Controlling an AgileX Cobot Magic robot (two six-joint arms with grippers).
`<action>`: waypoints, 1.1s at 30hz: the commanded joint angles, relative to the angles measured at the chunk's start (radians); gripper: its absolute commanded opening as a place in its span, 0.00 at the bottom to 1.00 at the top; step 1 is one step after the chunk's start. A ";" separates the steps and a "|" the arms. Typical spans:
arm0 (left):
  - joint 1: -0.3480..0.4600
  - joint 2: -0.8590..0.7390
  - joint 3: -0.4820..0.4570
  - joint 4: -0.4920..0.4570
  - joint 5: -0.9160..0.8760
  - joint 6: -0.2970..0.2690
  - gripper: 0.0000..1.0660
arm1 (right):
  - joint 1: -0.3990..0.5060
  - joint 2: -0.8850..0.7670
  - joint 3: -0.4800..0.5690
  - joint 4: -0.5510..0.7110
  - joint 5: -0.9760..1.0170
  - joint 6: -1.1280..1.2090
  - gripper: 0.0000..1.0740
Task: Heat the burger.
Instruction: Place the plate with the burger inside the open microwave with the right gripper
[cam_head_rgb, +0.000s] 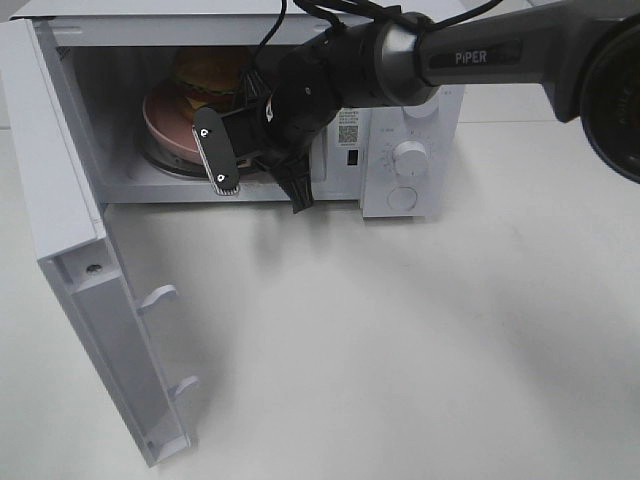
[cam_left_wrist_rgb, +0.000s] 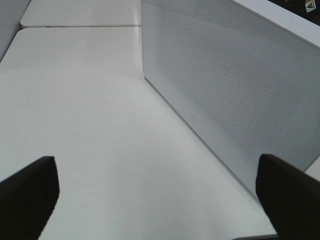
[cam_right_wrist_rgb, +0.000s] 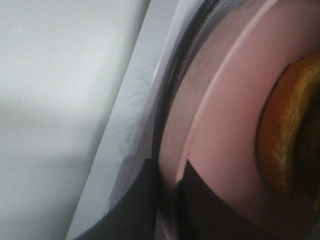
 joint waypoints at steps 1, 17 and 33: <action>0.000 -0.016 0.003 0.001 -0.013 -0.009 0.94 | -0.003 -0.018 -0.022 -0.008 -0.071 -0.001 0.11; 0.000 -0.016 0.003 0.001 -0.013 -0.009 0.94 | -0.003 -0.018 -0.020 0.054 -0.037 -0.002 0.33; 0.000 -0.016 0.003 0.001 -0.013 -0.008 0.94 | -0.003 -0.048 0.023 0.087 -0.017 -0.004 0.49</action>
